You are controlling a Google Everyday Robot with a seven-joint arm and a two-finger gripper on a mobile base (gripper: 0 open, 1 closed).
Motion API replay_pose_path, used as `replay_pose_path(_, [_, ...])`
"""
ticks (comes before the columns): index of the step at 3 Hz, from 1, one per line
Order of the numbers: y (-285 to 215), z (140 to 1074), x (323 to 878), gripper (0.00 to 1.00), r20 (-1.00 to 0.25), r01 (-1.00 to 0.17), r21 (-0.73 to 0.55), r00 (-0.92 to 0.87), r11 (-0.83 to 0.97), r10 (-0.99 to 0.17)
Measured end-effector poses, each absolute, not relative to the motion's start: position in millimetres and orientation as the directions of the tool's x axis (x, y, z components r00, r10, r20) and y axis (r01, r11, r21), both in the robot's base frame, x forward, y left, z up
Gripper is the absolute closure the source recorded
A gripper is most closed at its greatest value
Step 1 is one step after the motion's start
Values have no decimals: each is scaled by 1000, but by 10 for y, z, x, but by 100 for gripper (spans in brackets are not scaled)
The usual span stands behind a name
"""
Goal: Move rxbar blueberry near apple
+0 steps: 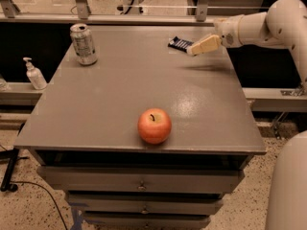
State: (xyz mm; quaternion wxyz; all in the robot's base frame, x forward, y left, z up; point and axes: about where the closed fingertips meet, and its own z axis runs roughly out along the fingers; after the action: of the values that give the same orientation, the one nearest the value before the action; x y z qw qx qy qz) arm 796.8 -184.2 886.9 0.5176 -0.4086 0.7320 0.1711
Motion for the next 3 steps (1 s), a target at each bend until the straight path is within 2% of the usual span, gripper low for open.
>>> replay_pose_path(2, [-1781,8590,8428,0,-912,-749,-152,-145,645,-384])
replay_pose_path(3, [-1743,8473,8508,7,-908,-750,-132,-170,648,-382])
